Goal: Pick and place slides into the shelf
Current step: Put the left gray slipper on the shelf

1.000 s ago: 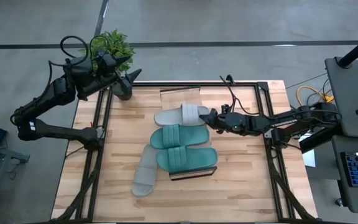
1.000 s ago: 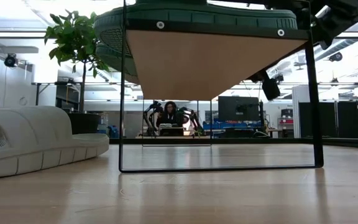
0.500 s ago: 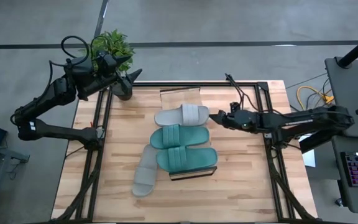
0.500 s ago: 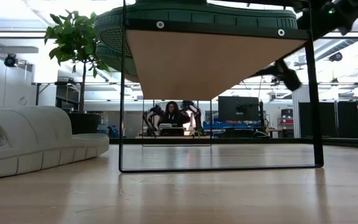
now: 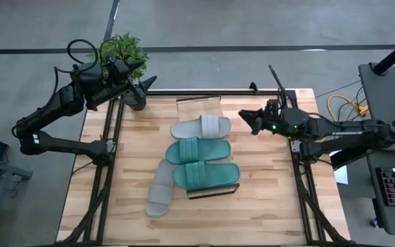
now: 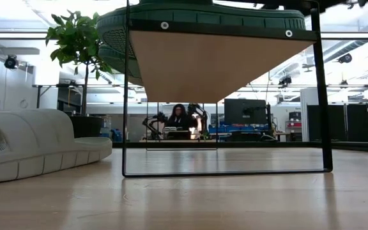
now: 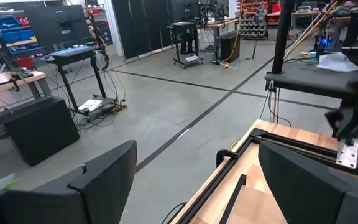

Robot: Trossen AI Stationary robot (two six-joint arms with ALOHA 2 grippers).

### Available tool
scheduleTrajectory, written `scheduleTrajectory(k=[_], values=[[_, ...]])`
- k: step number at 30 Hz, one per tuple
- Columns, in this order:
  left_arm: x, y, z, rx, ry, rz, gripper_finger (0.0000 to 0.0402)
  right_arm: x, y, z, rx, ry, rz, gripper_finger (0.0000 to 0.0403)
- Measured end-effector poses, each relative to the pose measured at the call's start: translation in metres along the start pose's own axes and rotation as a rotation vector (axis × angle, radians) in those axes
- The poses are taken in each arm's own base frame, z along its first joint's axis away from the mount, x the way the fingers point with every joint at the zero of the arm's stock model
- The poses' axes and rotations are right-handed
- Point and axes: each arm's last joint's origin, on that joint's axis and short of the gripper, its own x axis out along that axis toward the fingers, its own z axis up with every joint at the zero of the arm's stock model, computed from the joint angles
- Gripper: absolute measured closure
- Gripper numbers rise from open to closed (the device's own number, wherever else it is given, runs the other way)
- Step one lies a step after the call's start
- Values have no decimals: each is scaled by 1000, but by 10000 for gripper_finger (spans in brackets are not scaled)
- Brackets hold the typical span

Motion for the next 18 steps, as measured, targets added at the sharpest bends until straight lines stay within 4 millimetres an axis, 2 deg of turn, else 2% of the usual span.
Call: scheduleTrajectory(k=[5,10,12,18], values=[[0,0,0,-7,-5,0,80,9,20,24,-228,62,-2,313],[0,0,1,-11,-12,1,80,29,31,42,-417,264,-39,368],[-1,0,2,-14,-21,1,80,41,35,49,-484,343,-25,387],[-2,1,2,-14,-21,1,80,90,40,69,-604,487,71,394]])
